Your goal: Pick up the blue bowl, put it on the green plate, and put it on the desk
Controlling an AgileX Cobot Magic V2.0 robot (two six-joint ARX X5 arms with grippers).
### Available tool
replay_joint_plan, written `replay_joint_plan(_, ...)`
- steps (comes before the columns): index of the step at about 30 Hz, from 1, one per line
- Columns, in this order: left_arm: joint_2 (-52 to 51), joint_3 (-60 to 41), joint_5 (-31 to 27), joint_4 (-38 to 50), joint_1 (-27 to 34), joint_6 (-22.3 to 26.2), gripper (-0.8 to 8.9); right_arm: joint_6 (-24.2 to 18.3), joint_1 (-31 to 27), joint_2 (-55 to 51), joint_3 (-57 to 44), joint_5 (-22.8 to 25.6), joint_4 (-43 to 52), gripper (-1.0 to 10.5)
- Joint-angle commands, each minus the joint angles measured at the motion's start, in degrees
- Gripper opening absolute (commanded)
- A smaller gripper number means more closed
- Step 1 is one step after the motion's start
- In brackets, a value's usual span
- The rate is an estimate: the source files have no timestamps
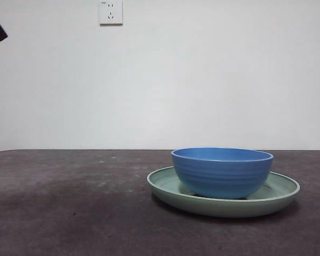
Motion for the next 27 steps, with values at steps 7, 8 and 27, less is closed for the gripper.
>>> replay_joint_plan(7,0.42,0.44,-0.20,2.43,-1.18,2.36,7.19,3.28,0.24,5.84,0.83,0.04,-2.27,5.8)
replay_joint_plan(8,0.42,0.44,-0.17,2.91,-1.31,2.34,7.19,3.26,0.24,7.34,0.79,0.02,-2.27,5.8)
replay_joint_plan(27,0.37,0.46,-0.17,4.20,-3.13,2.32,7.19,-5.25,0.20,47.74,0.48,-8.87,12.04,5.5)
